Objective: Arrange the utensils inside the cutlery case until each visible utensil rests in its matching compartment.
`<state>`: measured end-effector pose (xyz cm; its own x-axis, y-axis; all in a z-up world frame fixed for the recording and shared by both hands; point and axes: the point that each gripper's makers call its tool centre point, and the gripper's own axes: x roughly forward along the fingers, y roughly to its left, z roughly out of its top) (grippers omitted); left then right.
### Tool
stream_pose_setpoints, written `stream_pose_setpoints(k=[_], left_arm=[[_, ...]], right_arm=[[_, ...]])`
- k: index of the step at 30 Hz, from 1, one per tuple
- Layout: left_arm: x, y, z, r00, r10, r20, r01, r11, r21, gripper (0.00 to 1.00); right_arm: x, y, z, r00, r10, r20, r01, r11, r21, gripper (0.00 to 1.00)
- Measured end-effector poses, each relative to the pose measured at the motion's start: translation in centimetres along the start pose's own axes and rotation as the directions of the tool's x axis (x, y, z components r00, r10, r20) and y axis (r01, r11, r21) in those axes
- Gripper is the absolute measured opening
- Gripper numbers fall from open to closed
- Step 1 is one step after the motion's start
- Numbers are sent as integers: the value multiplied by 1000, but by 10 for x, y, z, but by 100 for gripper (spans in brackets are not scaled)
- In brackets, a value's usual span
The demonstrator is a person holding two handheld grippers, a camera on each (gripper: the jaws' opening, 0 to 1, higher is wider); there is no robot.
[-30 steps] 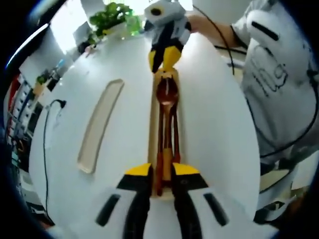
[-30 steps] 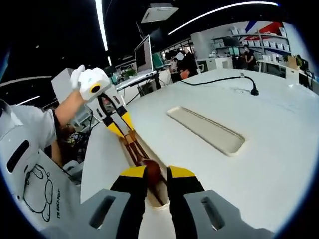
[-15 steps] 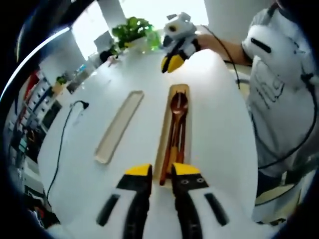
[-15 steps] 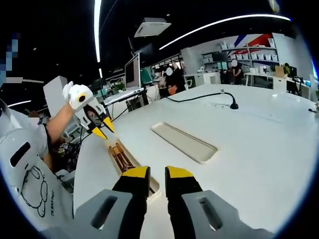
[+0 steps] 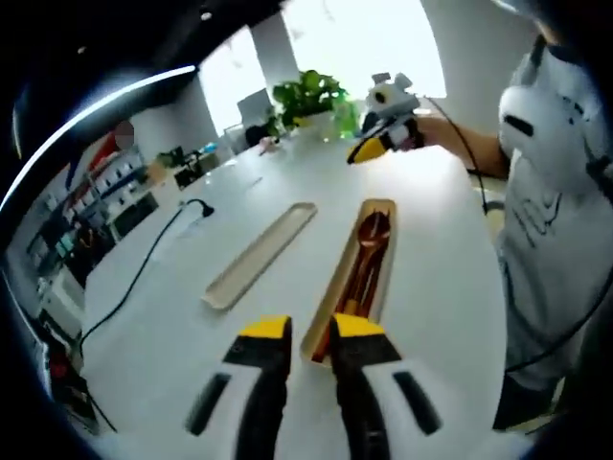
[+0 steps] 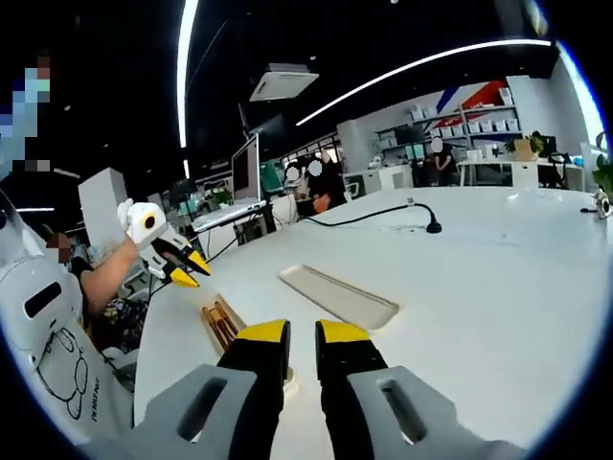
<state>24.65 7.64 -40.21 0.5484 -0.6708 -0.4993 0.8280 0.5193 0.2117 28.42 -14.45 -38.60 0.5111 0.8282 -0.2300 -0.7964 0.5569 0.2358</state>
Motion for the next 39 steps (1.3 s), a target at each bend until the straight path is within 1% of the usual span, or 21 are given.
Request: stream_pose_setpoints(k=[2, 4, 6, 7, 9, 10, 13, 14, 17, 18, 19, 21, 23, 24, 27, 29, 30, 33, 36, 39], left_arm=[[0, 4, 6, 998, 36, 50, -35, 999, -18, 16], [-1, 6, 11, 993, 60, 99, -56, 997, -47, 15], [-2, 9, 16, 987, 88, 134, -81, 995, -62, 15], [-2, 9, 16, 985, 98, 141, -89, 994, -68, 15], [-6, 15, 18, 976, 150, 160, -138, 987, -80, 14], [-8, 12, 16, 977, 143, 159, -132, 988, -78, 14], [-16, 12, 14, 972, 164, 168, -152, 985, -83, 14], [-19, 13, 14, 968, 176, 177, -163, 983, -89, 14], [-27, 18, 18, 951, 214, 223, -188, 973, -135, 14], [-30, 23, 20, 940, 238, 244, -206, 967, -148, 14], [-32, 25, 21, 934, 250, 255, -214, 964, -160, 14], [-33, 24, 24, 926, 248, 285, -200, 962, -188, 14], [-34, 18, 34, 910, 223, 348, -148, 962, -230, 14], [-33, 16, 35, 908, 215, 360, -129, 960, -249, 14], [-32, 13, 35, 907, 229, 353, -150, 960, -236, 14], [-33, 11, 36, 904, 238, 356, -161, 959, -233, 14], [-34, 10, 38, 898, 241, 367, -160, 958, -237, 14], [-38, 8, 46, 876, 251, 412, -150, 953, -263, 15], [-40, 9, 50, 863, 269, 428, -156, 947, -281, 15], [-42, 8, 53, 853, 282, 439, -162, 943, -290, 15]], right_arm=[[-3, -1, 3, 999, -8, 34, 7, 1000, 12, 10], [-6, -1, 6, 997, -17, 79, 15, 1000, 22, 10], [-9, -2, 7, 994, -24, 106, 21, 999, 32, 10], [-11, -4, 9, 992, -33, 123, 29, 999, 34, 10], [-14, -6, 11, 988, -43, 150, 38, 999, 37, 10], [-15, -7, 10, 987, -45, 156, 39, 998, 40, 11], [-20, -9, 12, 981, -57, 186, 51, 998, 38, 12], [-22, -9, 12, 980, -59, 190, 52, 998, 38, 12], [-27, -7, 15, 972, -67, 224, 62, 998, 30, 12], [-28, -7, 16, 971, -69, 230, 64, 998, 30, 12], [-30, -6, 17, 968, -71, 242, 66, 997, 28, 12], [-34, -4, 20, 963, -75, 260, 72, 997, 23, 12], [-40, -3, 23, 959, -83, 271, 82, 997, 15, 12], [-43, -2, 24, 957, -88, 276, 89, 996, 9, 12], [-52, 0, 30, 947, -101, 303, 112, 994, -20, 12], [-57, 2, 32, 942, -106, 318, 124, 992, -36, 12], [-58, 3, 32, 942, -107, 319, 128, 991, -46, 12], [-63, 1, 32, 943, -126, 309, 165, 981, -103, 12], [-65, 1, 33, 941, -135, 309, 179, 977, -118, 12], [-67, 0, 35, 938, -133, 319, 180, 976, -122, 12]])
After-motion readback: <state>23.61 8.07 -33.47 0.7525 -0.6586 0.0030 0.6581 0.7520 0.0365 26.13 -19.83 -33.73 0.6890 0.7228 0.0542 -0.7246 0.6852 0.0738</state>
